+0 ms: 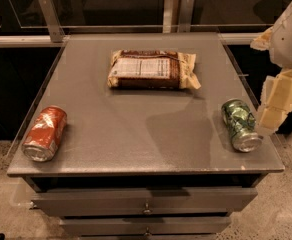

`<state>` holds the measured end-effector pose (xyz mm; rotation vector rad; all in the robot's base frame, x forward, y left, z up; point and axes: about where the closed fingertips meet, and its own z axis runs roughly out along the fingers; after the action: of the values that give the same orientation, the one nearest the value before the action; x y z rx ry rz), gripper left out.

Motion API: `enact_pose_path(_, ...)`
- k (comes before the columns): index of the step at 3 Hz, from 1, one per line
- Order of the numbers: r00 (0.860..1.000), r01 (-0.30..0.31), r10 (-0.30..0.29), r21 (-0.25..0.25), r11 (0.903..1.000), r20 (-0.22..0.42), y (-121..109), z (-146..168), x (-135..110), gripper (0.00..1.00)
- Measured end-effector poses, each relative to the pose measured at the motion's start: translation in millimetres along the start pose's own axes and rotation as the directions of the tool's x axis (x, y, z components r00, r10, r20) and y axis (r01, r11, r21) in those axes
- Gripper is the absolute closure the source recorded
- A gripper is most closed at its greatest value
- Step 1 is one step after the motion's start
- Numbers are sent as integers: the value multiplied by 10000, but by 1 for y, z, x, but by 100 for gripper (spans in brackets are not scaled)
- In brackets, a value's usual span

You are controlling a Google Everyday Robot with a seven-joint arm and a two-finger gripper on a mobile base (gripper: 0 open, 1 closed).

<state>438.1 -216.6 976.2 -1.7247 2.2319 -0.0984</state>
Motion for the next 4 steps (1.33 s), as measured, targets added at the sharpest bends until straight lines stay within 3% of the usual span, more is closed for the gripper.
enact_pose_path(1, 10000, 3, -3, 40, 10000, 23, 0, -1, -1, 0)
enact_pose_path(2, 9976, 125, -131, 90, 9999, 685, -2, 13, -22, 0)
enact_pose_path(4, 9661, 842, -921, 430, 9955, 2412, -18, 61, -106, 0)
